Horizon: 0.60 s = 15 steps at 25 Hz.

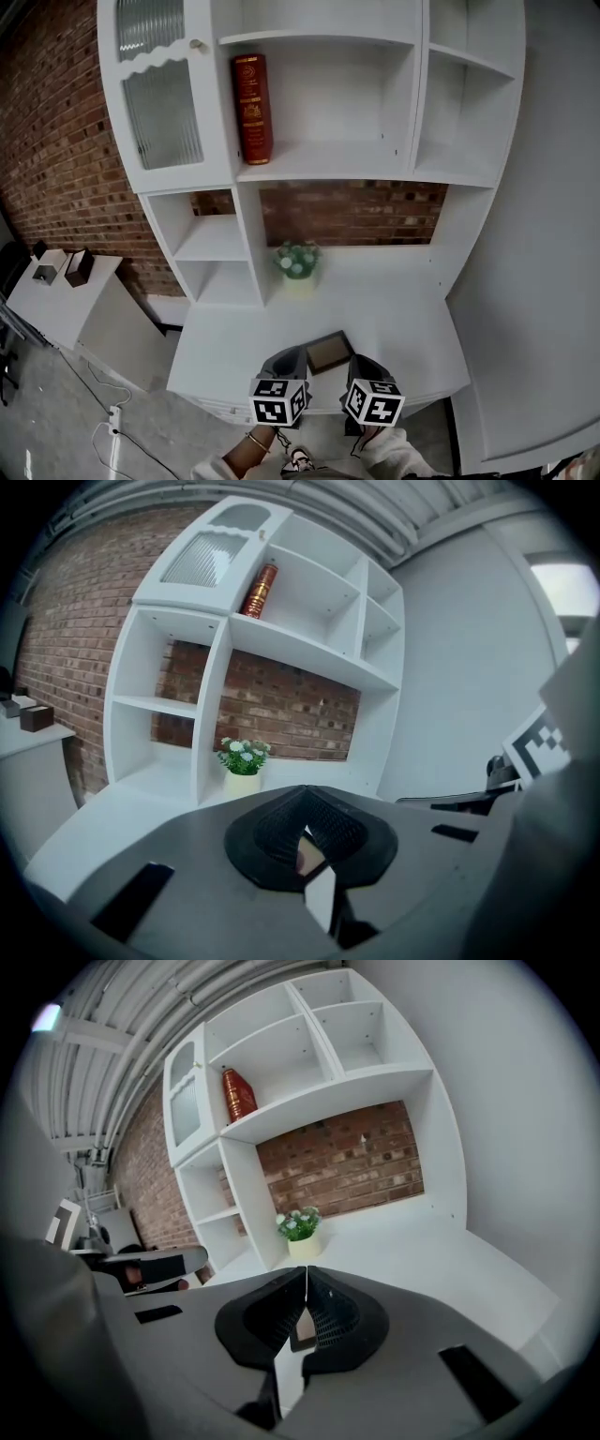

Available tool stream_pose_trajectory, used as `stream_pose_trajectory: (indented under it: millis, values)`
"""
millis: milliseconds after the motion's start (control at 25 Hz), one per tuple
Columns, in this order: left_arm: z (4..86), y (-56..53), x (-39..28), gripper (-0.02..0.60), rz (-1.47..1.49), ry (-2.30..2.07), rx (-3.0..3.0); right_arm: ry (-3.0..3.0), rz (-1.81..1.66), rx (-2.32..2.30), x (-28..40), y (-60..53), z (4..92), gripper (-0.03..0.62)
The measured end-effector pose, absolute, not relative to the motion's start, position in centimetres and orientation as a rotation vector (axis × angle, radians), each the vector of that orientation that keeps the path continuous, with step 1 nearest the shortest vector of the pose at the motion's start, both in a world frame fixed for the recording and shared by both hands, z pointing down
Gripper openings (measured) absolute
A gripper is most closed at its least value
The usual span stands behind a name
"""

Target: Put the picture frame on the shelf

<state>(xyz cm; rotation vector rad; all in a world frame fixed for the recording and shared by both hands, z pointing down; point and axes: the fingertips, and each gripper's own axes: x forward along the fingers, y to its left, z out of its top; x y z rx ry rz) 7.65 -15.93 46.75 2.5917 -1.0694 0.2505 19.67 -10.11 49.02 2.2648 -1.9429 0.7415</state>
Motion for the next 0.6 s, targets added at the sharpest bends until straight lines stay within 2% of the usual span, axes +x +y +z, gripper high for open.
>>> stream_pose_trajectory:
  millis: [280,600]
  values:
    - [47.1,-20.5,8.9,0.006,0.265,-0.979,2.606,-1.858,0.762,2.323,21.3,-13.6,49.5,0.023]
    - [52.2,-22.3,10.6,0.006,0.398,-0.94,2.531,-1.753,0.873,2.31,24.2,-14.8,53.1,0.023]
